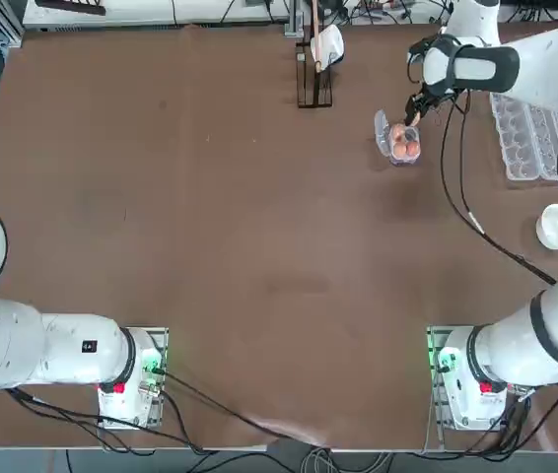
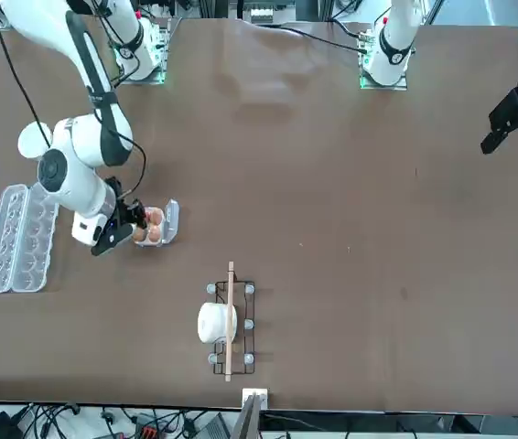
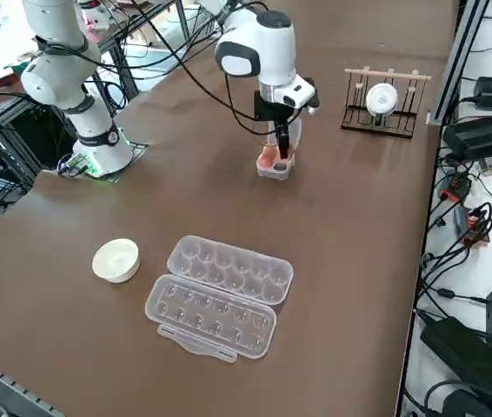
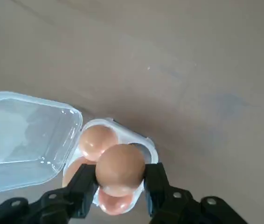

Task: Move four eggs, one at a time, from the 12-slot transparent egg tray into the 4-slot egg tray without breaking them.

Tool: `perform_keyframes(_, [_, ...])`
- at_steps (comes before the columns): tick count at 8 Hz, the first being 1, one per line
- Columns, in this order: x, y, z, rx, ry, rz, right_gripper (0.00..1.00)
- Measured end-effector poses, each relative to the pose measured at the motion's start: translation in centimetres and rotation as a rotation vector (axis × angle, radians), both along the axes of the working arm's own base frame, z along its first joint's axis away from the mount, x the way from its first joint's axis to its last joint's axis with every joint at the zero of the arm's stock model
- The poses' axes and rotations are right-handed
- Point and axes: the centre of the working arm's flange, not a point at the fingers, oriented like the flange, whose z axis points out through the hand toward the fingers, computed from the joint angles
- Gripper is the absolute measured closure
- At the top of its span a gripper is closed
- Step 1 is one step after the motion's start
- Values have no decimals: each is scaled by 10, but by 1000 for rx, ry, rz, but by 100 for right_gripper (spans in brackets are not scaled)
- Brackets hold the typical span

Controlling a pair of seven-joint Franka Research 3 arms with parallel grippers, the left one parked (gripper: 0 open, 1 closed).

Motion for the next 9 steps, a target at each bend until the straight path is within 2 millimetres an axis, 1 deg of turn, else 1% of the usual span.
perform_keyframes(4, [-8,-4,-9,-5,23,-7,42])
perform_keyframes(9, [-12,-7,-15,-9,36,-11,42])
